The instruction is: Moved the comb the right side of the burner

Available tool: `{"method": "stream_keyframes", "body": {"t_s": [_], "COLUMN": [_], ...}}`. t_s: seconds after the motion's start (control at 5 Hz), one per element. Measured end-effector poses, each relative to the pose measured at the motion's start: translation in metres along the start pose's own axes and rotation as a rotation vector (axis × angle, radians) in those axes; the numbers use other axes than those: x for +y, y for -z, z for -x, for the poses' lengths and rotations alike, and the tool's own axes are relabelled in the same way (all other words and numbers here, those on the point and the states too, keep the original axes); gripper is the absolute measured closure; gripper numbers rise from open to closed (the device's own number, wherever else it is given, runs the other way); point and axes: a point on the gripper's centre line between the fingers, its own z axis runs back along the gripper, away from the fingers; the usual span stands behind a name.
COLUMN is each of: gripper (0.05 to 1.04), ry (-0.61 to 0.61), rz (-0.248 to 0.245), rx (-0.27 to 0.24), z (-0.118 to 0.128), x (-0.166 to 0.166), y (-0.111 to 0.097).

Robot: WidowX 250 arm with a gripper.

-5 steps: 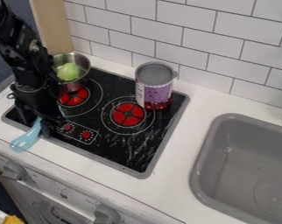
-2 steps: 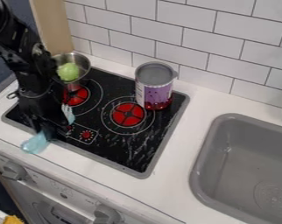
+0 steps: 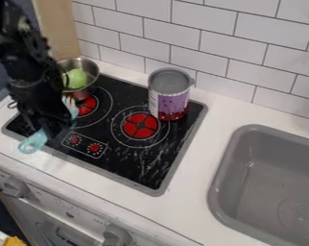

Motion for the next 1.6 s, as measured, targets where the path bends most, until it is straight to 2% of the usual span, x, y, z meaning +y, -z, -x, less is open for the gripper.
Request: {"method": "stream_keyframes", "body": {"t_s": [0.2,0.4,0.6,0.8,1.0,1.6], "gripper": [0.758,0.758,0.758,0.758,0.758,0.758], "ry": [0.018,-0.028,-0.076,-0.062,-0.068,-0.059], "rz": [0.011,-0.060,-0.054,-0.049,-0.061,-0.012], "rx": [-0.025,-0.076,-0.006,0.065,0.105,0.119], "z": [-0.006,-0.012,-0.010,-0.010,-0.014,-0.031], "x": [-0.022,-0.055,-0.079,-0.111,-0.118,-0.143], "y": [-0.021,-0.041,-0.040,-0.021,-0.005,0.022]}}
